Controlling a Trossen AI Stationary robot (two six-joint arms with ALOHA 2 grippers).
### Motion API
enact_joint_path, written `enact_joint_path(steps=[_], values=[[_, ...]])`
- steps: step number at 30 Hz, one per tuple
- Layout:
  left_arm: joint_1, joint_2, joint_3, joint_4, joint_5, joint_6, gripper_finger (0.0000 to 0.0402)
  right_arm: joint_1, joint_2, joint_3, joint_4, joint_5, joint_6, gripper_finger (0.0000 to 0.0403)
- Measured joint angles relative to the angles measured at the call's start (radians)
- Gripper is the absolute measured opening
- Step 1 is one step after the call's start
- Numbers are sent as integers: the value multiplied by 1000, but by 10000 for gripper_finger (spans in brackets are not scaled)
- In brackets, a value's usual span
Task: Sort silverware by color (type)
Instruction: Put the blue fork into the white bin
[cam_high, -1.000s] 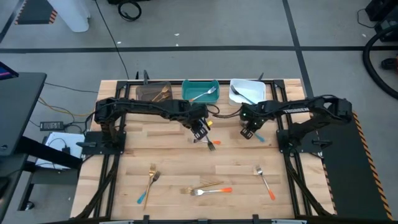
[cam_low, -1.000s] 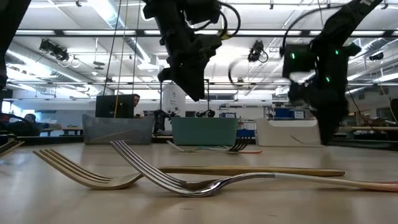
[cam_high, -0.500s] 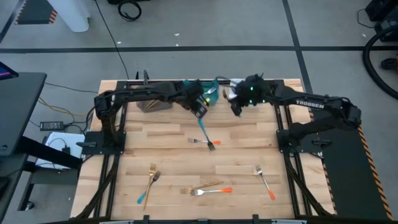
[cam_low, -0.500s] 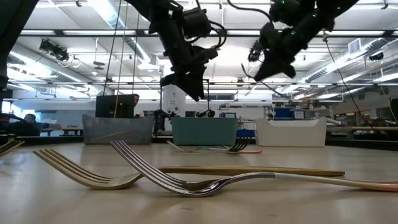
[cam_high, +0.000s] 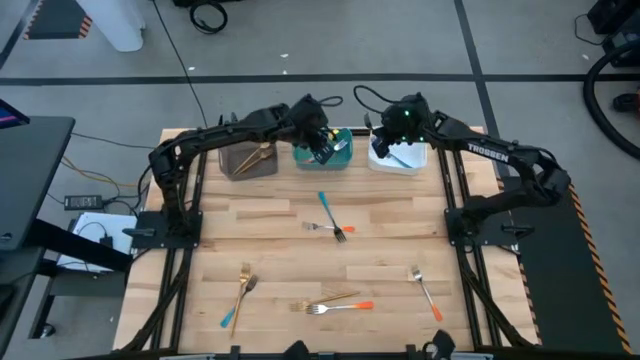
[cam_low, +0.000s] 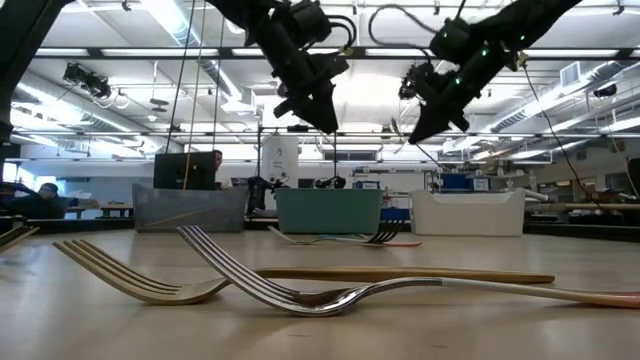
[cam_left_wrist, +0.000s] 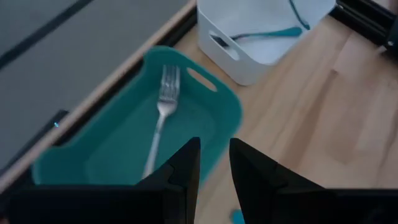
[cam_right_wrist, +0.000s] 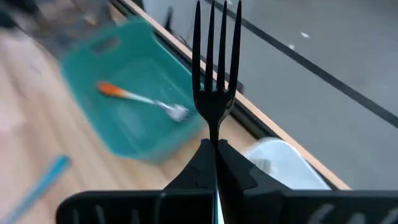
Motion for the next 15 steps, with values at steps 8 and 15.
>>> enact_joint_path(steps=[8,15], values=[[81,0,1,21,0,103,96,-103,119,0,-129,30,-145,4],[132,1,1,25,0,153,95,-129,190,0,-152,49,-178,30]])
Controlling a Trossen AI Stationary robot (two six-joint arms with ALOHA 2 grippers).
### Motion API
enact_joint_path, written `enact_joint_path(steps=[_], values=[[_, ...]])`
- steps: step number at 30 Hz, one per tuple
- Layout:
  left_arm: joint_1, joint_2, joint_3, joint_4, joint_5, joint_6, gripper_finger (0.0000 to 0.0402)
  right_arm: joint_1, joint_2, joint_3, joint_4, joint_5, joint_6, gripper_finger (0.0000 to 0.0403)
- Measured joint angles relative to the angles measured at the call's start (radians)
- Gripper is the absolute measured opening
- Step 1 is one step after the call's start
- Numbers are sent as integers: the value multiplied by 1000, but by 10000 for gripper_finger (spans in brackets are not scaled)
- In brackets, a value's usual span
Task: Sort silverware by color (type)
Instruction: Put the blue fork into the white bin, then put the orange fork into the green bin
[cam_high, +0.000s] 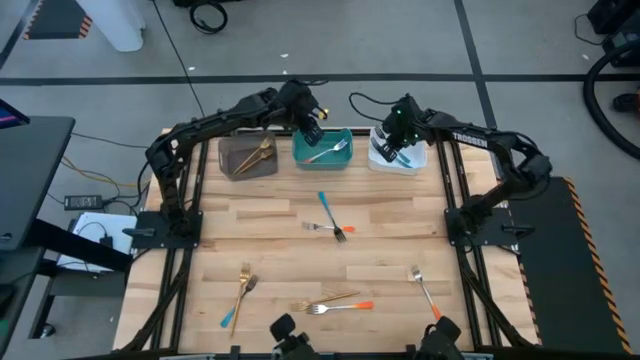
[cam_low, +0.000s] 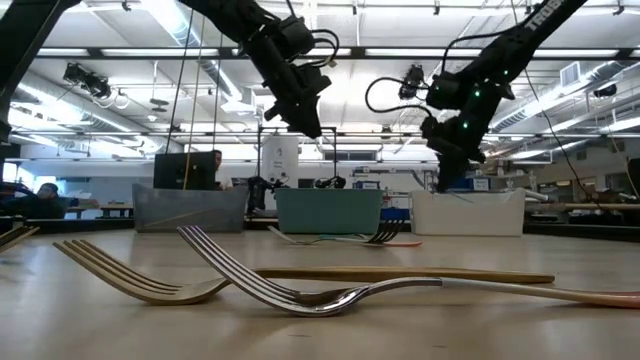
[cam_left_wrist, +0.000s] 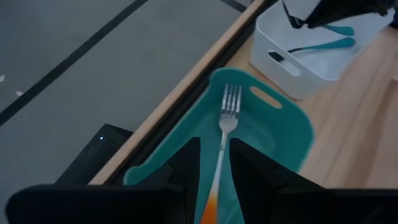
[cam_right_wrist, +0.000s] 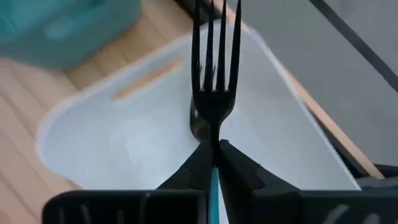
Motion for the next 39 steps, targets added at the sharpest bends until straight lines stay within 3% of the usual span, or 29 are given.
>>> enact_joint_path(steps=[9,19,25,39], values=[[23,1,0,1,0,2,95,3,27,0,-25,64,-13,70],[4,1,1,-60,0,2,95,4,-105,49,-26,87,97,78],[-64,1,1,-121,73,2,95,4,-202,122,-27,84,81,78],[-308,1,-4,-169,73,-32,95,33,-393,138,-44,-15,113,77]])
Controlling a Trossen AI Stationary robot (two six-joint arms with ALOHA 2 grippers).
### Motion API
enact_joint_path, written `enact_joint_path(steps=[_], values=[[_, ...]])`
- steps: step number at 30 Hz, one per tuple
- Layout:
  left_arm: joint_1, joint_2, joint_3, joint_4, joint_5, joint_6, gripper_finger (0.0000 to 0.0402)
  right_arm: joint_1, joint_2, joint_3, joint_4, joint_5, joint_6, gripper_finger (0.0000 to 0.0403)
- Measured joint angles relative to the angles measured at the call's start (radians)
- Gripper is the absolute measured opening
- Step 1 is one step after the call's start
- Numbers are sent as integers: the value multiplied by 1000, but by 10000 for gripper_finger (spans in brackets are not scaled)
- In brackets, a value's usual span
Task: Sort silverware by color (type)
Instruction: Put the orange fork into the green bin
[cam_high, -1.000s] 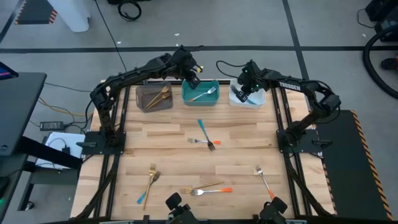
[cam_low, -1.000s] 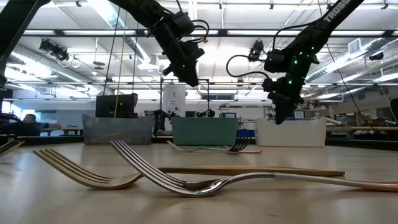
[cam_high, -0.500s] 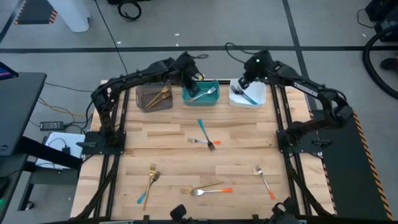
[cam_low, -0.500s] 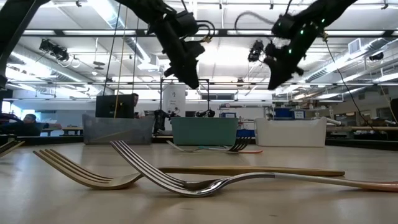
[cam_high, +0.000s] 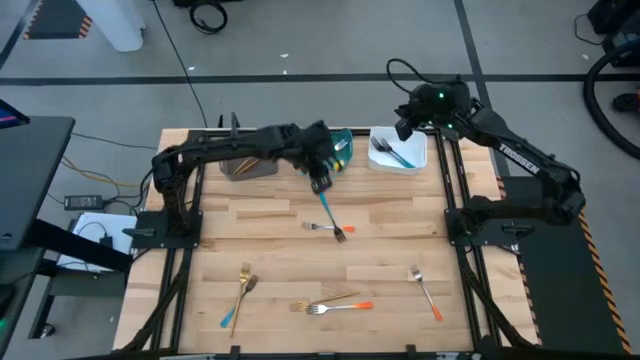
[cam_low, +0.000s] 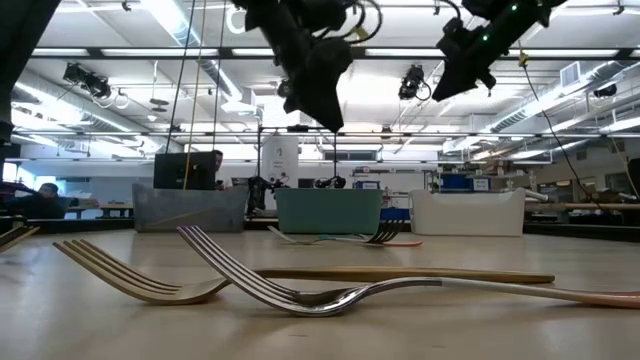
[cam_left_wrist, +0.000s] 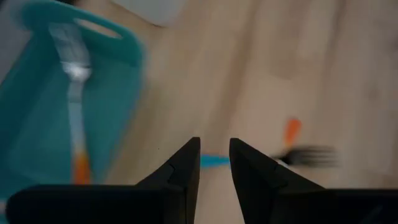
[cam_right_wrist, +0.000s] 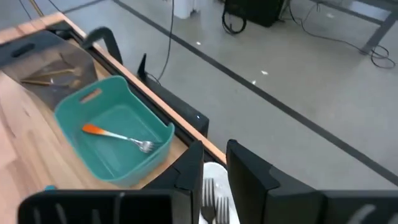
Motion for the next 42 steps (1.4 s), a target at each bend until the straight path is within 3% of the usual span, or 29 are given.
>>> enact_joint_path(steps=[21,29,34,42], values=[[-390,0,-2,-106,-1,-214,96,206,-68,0,-90,-92,414,77],[-519,0,-2,-13,-57,-351,96,355,-68,0,-234,-224,524,77],[-588,0,-2,59,-89,-430,96,505,-68,0,-358,-171,629,77],[-709,60,-3,128,-163,-528,96,750,-68,-2,-373,2,786,77]])
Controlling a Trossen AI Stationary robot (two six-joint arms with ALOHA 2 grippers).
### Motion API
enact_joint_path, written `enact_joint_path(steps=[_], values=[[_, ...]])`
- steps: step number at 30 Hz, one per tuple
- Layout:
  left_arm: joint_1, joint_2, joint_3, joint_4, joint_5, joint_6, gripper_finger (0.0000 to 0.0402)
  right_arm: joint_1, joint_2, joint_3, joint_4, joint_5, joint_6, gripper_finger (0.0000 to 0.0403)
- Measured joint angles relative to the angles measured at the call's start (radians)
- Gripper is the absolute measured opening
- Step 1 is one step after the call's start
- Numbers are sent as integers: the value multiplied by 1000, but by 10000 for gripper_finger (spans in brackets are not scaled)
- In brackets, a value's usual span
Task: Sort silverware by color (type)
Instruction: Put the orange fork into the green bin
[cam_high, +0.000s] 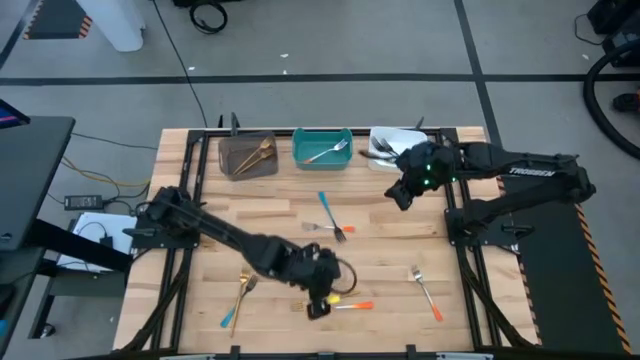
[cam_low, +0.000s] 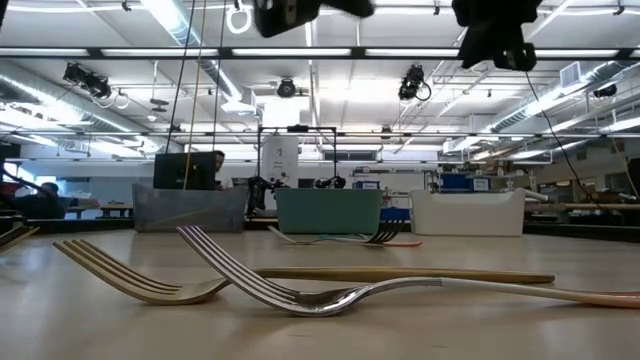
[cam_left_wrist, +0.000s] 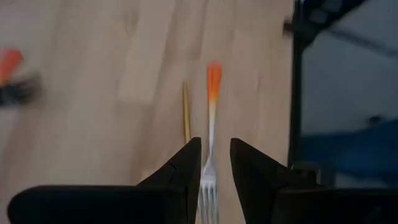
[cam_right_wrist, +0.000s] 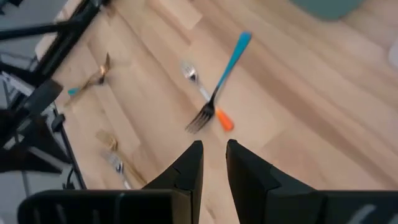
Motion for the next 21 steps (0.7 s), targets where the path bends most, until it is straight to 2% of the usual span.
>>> enact_joint_path(steps=[5,9,21], values=[[-47,91,-1,60,-13,-6,96,127,0,-20,-3,73,72,77],[-52,151,0,95,-41,-17,95,186,0,-40,-3,108,86,77],[-46,247,0,145,-36,20,95,235,0,-45,-1,156,85,77]])
